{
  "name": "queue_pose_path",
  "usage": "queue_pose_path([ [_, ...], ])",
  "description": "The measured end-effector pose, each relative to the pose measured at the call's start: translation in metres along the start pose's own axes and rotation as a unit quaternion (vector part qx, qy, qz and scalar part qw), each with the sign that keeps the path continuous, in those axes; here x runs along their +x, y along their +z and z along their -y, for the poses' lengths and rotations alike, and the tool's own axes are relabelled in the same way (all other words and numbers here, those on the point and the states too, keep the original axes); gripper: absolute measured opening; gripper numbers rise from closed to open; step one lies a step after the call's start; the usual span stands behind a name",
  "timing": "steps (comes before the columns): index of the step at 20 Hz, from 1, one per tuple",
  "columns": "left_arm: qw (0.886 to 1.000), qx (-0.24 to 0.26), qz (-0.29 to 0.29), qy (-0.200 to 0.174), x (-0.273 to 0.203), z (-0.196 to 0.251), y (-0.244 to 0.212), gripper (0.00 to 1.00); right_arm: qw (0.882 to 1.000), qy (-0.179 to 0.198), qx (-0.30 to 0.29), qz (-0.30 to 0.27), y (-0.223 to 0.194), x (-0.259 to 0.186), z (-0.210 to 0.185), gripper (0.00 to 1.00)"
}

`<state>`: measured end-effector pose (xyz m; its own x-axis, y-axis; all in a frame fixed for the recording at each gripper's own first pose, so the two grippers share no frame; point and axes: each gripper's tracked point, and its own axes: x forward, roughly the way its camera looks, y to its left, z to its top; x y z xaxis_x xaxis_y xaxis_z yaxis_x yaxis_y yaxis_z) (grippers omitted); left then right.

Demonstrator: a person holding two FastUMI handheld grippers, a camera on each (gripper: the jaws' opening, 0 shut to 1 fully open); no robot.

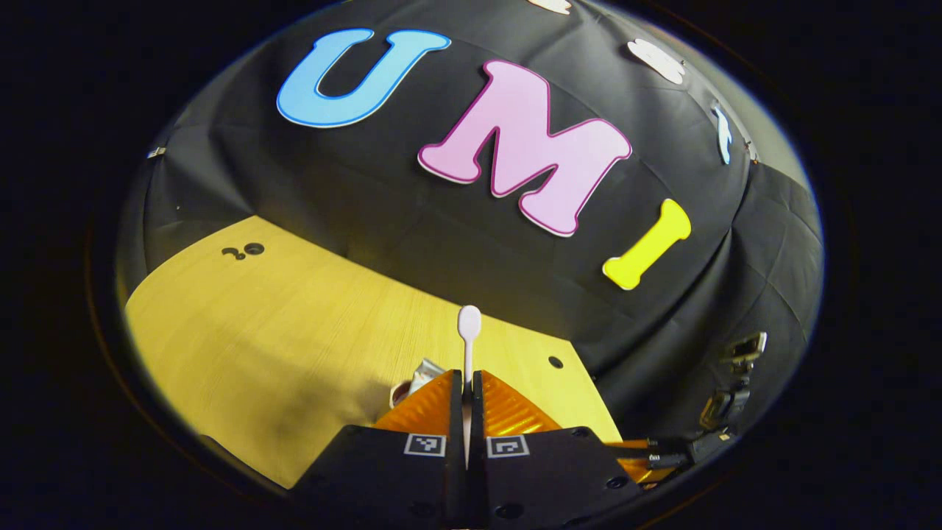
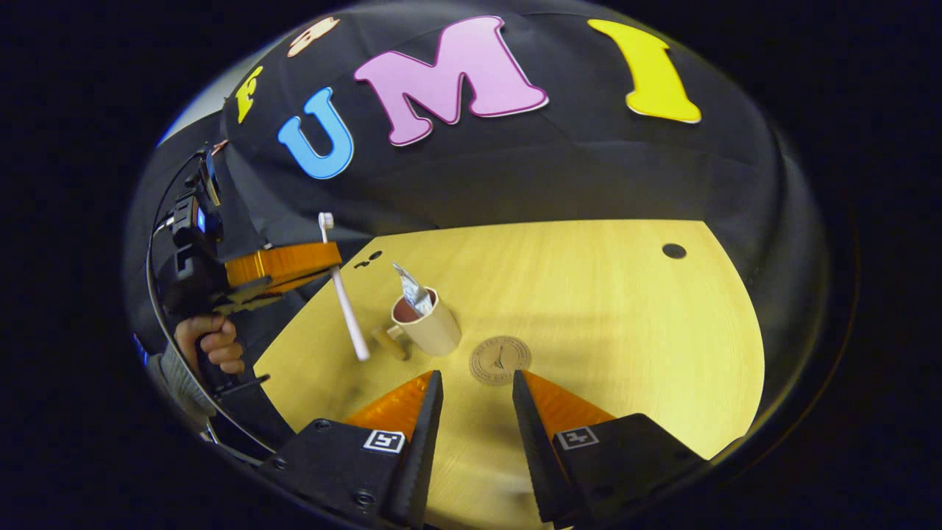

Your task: Put the toothbrush and toothpaste on the desktop into the cup, then pick up the cup and place it on the coaster on the desktop.

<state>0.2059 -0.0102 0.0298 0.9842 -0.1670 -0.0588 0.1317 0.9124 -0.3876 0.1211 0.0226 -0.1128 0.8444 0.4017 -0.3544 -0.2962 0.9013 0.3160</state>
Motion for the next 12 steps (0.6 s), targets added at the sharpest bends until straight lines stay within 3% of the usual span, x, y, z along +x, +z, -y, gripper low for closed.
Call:
queue_pose_path([
  [8, 0.996, 0.013, 0.082, 0.044, 0.025, -0.024, 0.033, 0.06, 0.998, -0.035, 0.039, 0.017, -0.006, -0.035, 0.022, 0.59],
  [9, 0.995, 0.015, 0.084, 0.055, 0.031, -0.029, 0.032, 0.11, 0.998, -0.038, 0.04, 0.02, -0.007, -0.039, 0.024, 0.59],
  [10, 0.995, 0.012, 0.082, 0.062, 0.037, -0.034, 0.029, 0.06, 0.998, -0.042, 0.042, 0.022, -0.007, -0.042, 0.027, 0.59],
  [12, 0.994, 0.008, 0.076, 0.074, 0.046, -0.041, 0.023, 0.06, 0.997, -0.048, 0.046, 0.028, -0.007, -0.048, 0.031, 0.59],
])
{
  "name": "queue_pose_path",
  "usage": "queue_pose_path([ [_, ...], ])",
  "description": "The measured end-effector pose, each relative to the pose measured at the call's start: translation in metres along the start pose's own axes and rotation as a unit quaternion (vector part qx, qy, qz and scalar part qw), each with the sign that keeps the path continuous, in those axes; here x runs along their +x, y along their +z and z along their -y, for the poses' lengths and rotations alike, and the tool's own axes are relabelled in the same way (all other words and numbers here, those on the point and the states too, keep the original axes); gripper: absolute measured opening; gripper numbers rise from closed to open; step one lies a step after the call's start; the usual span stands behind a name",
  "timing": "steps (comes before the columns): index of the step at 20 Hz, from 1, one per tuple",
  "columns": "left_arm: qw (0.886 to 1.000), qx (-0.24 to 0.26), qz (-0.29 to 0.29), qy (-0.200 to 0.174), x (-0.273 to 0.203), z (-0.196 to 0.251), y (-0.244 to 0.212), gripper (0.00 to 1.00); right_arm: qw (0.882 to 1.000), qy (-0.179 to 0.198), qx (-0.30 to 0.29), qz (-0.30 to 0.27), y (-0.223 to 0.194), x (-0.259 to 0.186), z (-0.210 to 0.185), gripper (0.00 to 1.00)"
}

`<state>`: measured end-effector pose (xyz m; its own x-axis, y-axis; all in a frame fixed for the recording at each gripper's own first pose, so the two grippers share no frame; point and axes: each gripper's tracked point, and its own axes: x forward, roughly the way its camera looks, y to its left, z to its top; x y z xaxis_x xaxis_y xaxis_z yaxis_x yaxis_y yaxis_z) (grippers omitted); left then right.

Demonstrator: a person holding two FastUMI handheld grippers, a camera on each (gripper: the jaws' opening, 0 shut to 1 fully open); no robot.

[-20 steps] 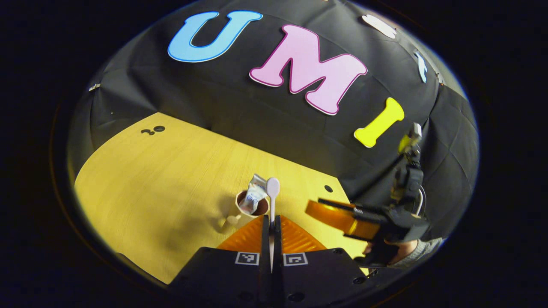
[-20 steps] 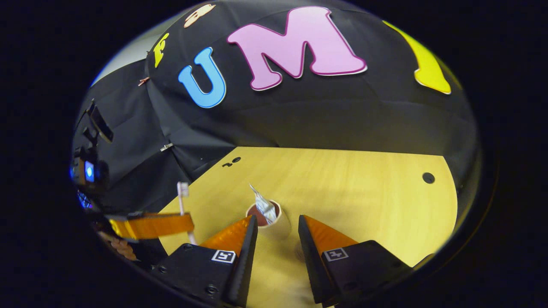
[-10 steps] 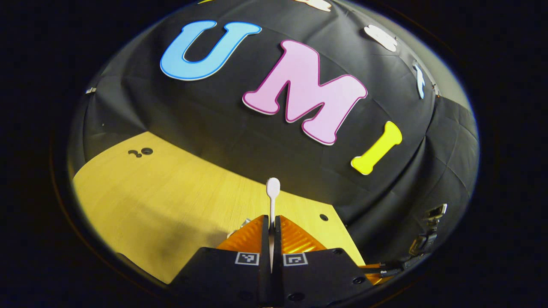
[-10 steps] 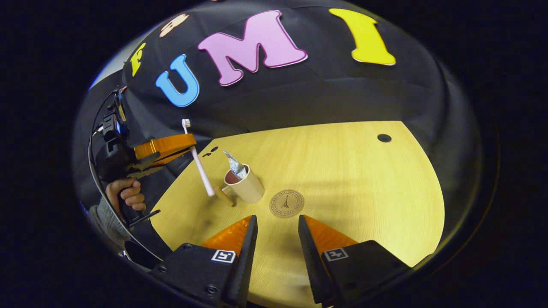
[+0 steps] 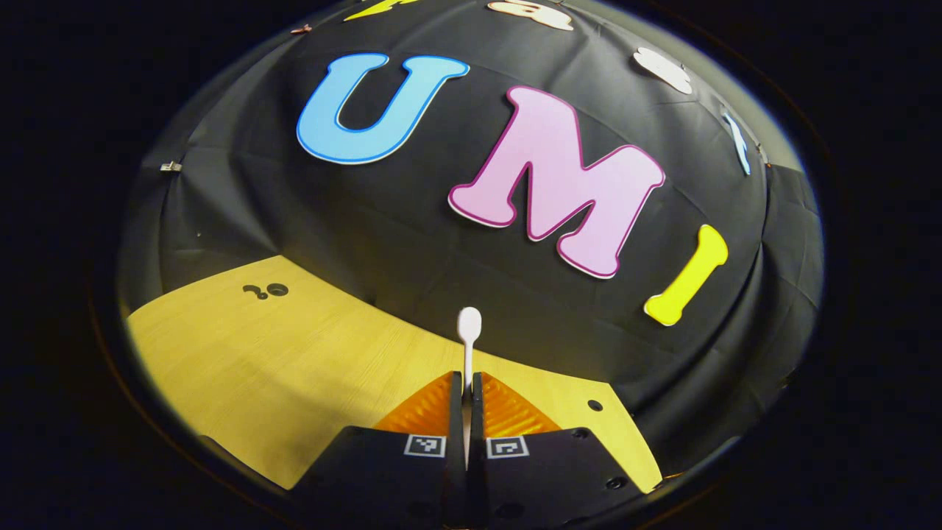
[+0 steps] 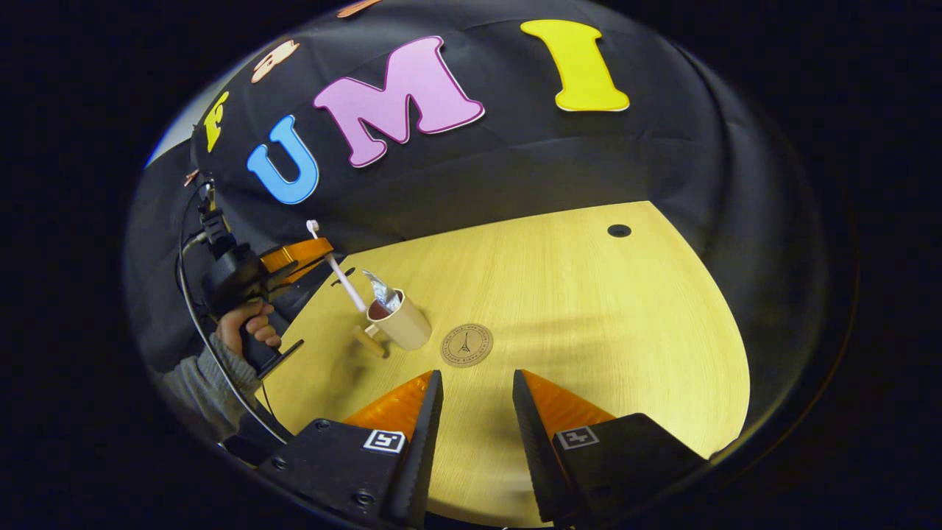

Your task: Put the toothbrush and toothpaste on the desktop into the cup, then pick up the cup and place it on the coaster on the desktop.

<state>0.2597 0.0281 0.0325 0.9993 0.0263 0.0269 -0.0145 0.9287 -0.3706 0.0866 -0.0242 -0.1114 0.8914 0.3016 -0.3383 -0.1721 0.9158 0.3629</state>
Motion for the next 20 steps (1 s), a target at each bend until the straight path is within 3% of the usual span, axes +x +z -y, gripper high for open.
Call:
queue_pose_path([
  [9, 0.999, 0.006, -0.012, 0.05, 0.024, -0.024, -0.033, 0.06, 0.999, -0.033, 0.015, 0.007, -0.002, -0.025, 0.033, 0.59],
  [16, 0.998, -0.014, -0.042, 0.035, 0.025, -0.023, -0.06, 0.1, 0.999, -0.038, 0.02, 0.0, -0.006, -0.032, 0.039, 0.59],
  [20, 0.998, -0.008, -0.061, 0.029, 0.018, -0.023, -0.071, 0.22, 0.999, -0.035, 0.023, -0.003, -0.006, -0.03, 0.037, 0.59],
])
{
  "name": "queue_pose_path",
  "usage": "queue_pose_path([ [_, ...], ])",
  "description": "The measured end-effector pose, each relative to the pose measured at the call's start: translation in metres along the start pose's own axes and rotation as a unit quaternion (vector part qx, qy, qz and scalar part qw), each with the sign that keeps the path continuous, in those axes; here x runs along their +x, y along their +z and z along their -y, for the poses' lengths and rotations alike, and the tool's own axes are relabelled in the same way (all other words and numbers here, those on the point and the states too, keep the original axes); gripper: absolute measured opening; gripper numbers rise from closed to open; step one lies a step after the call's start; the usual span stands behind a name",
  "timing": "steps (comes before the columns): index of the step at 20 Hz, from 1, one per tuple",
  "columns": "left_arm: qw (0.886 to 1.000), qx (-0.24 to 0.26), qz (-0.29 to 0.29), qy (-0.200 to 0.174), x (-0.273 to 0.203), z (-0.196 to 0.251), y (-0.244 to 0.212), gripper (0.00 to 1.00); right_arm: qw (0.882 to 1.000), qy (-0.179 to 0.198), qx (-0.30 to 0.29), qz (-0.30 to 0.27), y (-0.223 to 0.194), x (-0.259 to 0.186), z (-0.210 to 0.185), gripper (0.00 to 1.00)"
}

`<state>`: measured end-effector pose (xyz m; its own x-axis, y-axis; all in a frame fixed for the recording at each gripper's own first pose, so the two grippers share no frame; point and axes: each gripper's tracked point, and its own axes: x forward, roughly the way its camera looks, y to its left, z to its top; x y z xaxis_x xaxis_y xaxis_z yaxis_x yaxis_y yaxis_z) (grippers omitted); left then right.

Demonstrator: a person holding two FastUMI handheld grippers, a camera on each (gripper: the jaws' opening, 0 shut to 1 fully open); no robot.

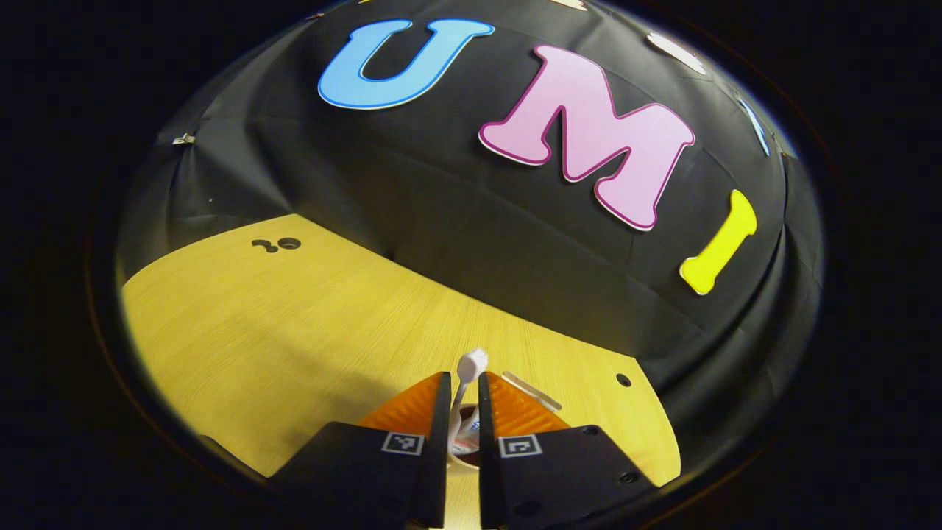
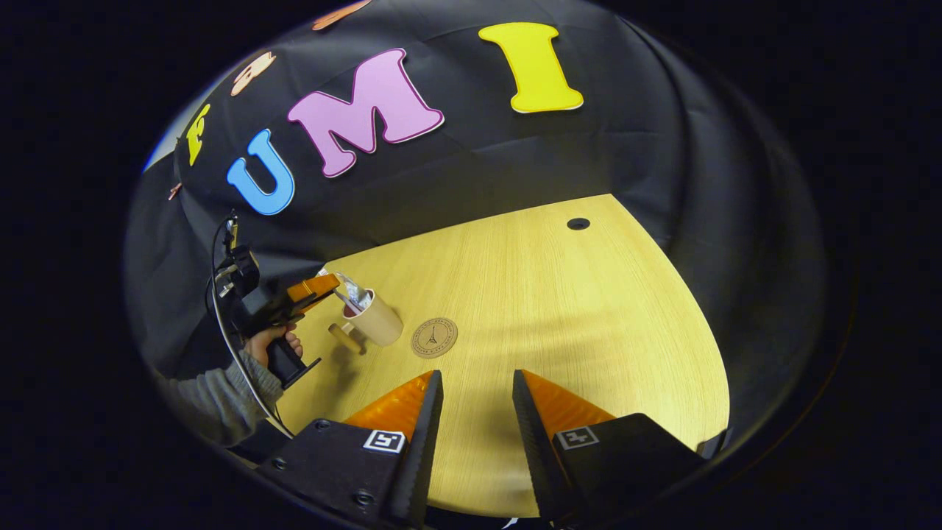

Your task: Put the toothbrush and toothpaste on the desktop into the cup, then pick up the cup and place it on the coaster on the desktop.

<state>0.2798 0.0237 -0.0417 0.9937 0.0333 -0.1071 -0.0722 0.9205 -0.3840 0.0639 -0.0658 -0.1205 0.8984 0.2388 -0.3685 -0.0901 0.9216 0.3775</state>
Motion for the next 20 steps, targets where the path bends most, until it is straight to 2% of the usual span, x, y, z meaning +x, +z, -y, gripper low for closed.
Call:
queue_pose_path([
  [1, 1.0, 0.0, -0.003, -0.001, -0.002, 0.0, -0.002, 0.19, 1.0, 0.002, 0.0, 0.0, 0.001, 0.0, -0.001, 0.59],
  [2, 1.0, -0.001, -0.006, -0.002, -0.005, 0.0, -0.003, 0.43, 1.0, 0.004, -0.002, 0.0, 0.001, 0.003, -0.003, 0.59],
  [4, 1.0, 0.002, -0.01, -0.001, -0.014, -0.002, -0.005, 0.55, 1.0, 0.007, -0.003, -0.003, -0.002, 0.006, -0.004, 0.59],
  [5, 1.0, 0.006, -0.017, 0.0, -0.019, -0.003, -0.008, 0.57, 1.0, 0.009, 0.0, -0.004, -0.002, 0.007, -0.004, 0.59],
  [7, 0.999, 0.02, -0.027, -0.005, -0.03, -0.004, -0.01, 0.68, 1.0, 0.012, 0.005, -0.008, -0.004, 0.01, -0.005, 0.59],
  [11, 0.995, 0.07, -0.072, -0.027, -0.048, -0.016, -0.023, 0.76, 0.999, 0.033, 0.0, -0.01, -0.004, 0.009, -0.016, 0.59],
  [15, 0.975, 0.137, -0.17, -0.045, -0.061, -0.038, -0.054, 0.85, 0.999, 0.051, -0.01, -0.015, -0.009, 0.009, -0.022, 0.59],
  [17, 0.961, 0.149, -0.222, -0.07, -0.07, -0.04, -0.071, 0.86, 0.998, 0.057, -0.004, -0.017, -0.011, 0.009, -0.023, 0.59],
  [20, 0.944, 0.175, -0.269, -0.075, -0.071, -0.052, -0.084, 0.89, 0.998, 0.059, 0.0, -0.015, -0.011, 0.007, -0.021, 0.59],
])
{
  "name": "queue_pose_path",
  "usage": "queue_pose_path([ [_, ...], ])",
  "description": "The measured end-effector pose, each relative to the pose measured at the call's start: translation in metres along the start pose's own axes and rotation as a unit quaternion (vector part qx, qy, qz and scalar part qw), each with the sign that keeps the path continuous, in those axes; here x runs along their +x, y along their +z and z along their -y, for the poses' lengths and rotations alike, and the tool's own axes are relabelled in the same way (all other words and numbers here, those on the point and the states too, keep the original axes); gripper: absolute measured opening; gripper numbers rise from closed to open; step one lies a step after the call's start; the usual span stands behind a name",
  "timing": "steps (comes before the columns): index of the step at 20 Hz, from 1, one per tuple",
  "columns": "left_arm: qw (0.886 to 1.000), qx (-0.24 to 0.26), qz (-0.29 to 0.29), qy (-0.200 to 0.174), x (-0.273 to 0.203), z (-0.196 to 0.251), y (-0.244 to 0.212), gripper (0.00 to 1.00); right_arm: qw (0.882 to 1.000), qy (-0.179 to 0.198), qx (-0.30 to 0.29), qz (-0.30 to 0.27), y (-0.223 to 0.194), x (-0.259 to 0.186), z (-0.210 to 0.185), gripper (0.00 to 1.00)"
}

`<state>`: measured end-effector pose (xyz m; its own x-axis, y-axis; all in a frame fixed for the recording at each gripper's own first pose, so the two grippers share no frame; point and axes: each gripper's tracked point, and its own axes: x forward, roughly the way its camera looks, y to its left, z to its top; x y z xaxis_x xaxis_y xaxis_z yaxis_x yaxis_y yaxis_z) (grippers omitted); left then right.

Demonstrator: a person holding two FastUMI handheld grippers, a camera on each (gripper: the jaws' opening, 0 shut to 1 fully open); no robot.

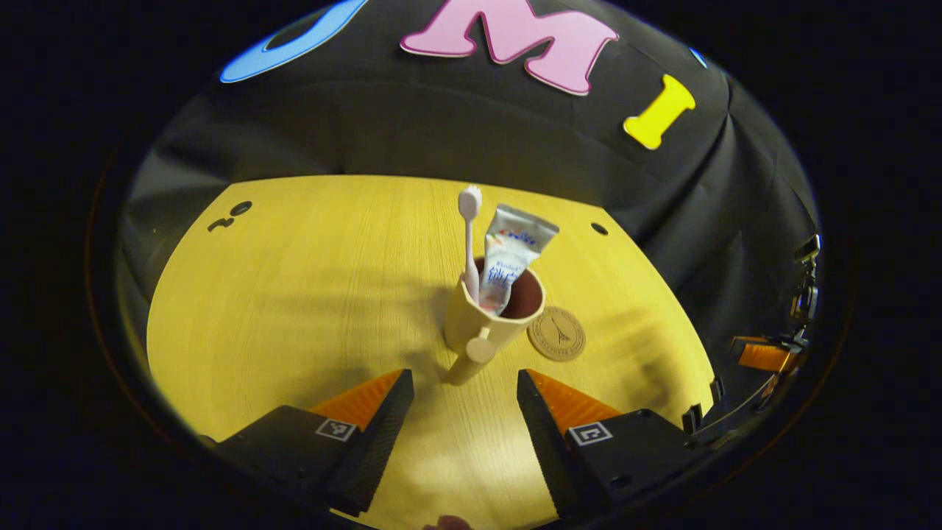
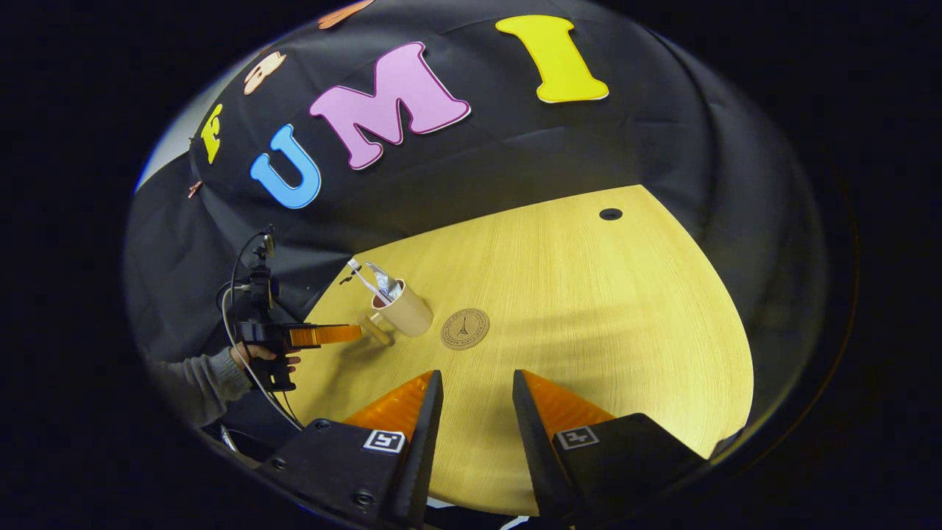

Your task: Put the toothbrush and toothpaste on the desktop into the cup, then pick up the cup and place it on the coaster on the desktop.

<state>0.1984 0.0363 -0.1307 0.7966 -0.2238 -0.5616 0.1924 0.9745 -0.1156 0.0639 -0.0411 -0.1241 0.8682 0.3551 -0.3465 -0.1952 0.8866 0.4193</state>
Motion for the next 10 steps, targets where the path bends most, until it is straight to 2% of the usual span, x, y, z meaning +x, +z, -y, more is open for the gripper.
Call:
queue_pose_path([
  [4, 0.998, 0.045, -0.044, 0.0, 0.016, -0.008, -0.007, 0.89, 1.0, -0.006, 0.007, 0.001, -0.002, -0.004, 0.01, 0.59],
  [10, 0.988, 0.126, -0.086, 0.008, 0.042, -0.007, 0.001, 0.89, 0.999, -0.021, 0.027, 0.008, -0.003, -0.015, 0.029, 0.59],
])
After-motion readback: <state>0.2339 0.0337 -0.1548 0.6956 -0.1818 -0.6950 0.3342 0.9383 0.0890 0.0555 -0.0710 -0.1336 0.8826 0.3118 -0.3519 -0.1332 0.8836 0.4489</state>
